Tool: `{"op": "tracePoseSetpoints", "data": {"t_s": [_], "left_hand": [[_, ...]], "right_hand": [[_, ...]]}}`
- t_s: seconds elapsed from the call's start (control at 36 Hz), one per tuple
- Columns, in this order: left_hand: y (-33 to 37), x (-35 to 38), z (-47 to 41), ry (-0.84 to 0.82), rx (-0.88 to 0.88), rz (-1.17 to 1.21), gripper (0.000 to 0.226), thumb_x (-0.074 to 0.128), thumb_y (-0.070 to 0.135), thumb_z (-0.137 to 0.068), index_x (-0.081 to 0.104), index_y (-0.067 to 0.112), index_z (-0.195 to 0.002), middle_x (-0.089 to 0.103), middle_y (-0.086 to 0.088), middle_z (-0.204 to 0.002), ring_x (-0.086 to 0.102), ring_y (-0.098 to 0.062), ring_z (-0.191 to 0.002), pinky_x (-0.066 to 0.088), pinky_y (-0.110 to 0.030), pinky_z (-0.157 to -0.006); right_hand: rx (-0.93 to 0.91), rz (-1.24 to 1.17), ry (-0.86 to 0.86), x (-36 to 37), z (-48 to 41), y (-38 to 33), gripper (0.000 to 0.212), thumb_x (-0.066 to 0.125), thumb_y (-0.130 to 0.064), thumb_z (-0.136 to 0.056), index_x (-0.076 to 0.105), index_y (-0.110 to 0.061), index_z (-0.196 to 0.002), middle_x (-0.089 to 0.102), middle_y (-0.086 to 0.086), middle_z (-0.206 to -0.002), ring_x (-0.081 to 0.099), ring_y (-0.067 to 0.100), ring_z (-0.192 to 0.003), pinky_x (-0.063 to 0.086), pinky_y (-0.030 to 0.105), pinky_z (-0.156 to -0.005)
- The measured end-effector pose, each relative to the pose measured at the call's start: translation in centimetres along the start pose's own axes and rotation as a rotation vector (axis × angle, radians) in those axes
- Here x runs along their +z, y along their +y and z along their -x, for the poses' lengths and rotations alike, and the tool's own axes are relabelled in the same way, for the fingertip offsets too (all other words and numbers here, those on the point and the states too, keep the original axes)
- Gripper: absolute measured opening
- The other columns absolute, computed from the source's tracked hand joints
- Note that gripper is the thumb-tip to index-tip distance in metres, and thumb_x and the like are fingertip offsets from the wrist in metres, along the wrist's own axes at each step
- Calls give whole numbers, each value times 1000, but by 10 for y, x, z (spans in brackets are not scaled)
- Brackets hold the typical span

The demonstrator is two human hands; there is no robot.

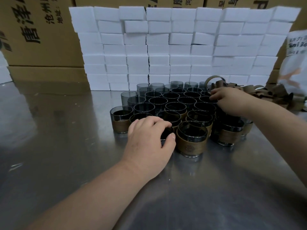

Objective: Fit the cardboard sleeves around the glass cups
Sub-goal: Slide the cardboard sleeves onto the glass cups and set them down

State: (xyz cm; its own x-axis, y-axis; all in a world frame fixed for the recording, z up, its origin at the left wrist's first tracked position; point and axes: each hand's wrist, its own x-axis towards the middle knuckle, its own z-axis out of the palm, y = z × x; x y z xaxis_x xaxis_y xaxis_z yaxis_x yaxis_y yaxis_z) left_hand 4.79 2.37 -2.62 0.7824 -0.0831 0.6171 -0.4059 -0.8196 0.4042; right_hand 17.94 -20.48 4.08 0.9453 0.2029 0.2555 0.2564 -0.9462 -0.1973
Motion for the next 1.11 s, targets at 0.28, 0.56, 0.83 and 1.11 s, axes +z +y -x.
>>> {"op": "tracePoseSetpoints", "data": {"t_s": [0.28, 0.56, 0.83, 1.11], "left_hand": [[-1, 1, 0, 13, 9, 9, 40, 41, 40, -84, 63, 25, -113, 52, 14, -113, 34, -1, -109, 16, -29, -107], [-2, 2, 0, 30, 20, 12, 29, 51, 33, -89, 63, 24, -113, 53, 12, -114, 35, -2, -110, 18, -33, -108], [-2, 3, 0, 42, 16, 11, 44, 37, 43, -80, 63, 26, -112, 51, 16, -111, 27, 9, -98, 16, -29, -108], [-2, 3, 0, 48, 23, 9, 45, 37, 43, -80, 63, 26, -112, 48, 18, -109, 22, 13, -94, 12, -23, -105]], "right_hand": [[65, 11, -65, 14, -5, 8, 52, 44, 3, -88, 41, -5, -139, 24, 3, -154, 27, 24, -138, 24, 31, -110], [132, 55, -17, 12, -4, 9, 20, 54, -8, -87, 67, -7, -102, 60, 12, -123, 53, 29, -112, 44, 36, -94], [128, 16, 60, 11, -1, 9, 7, 60, -12, -84, 64, -10, -78, 65, 12, -111, 57, 30, -104, 47, 36, -88], [155, 65, -34, 6, 1, 3, 28, 68, -11, -79, 48, -20, -60, 53, 3, -69, 48, 22, -70, 29, 24, -50]]}}
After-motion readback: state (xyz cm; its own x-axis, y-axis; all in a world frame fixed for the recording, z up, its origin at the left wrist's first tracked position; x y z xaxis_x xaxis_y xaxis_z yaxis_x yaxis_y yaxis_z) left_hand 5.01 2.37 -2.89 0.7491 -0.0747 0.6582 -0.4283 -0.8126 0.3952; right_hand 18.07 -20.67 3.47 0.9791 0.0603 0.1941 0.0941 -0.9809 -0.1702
